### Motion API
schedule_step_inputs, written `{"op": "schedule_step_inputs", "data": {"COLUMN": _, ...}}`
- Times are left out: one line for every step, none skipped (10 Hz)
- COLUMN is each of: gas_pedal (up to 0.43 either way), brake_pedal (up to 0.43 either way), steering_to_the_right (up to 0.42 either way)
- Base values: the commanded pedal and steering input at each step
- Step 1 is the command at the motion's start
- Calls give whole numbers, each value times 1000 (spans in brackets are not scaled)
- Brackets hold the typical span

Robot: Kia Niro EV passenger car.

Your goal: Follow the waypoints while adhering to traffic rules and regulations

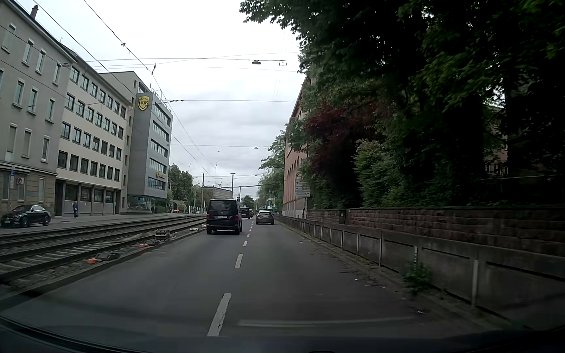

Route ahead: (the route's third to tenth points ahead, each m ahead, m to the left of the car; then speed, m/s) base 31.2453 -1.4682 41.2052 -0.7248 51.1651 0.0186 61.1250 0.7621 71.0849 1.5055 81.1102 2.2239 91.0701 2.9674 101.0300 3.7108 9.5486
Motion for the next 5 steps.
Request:
{"op": "schedule_step_inputs", "data": {"gas_pedal": 67, "brake_pedal": 0, "steering_to_the_right": -12}}
{"op": "schedule_step_inputs", "data": {"gas_pedal": 67, "brake_pedal": 0, "steering_to_the_right": -12}}
{"op": "schedule_step_inputs", "data": {"gas_pedal": 67, "brake_pedal": 0, "steering_to_the_right": -14}}
{"op": "schedule_step_inputs", "data": {"gas_pedal": 67, "brake_pedal": 0, "steering_to_the_right": -16}}
{"op": "schedule_step_inputs", "data": {"gas_pedal": 67, "brake_pedal": 0, "steering_to_the_right": -20}}
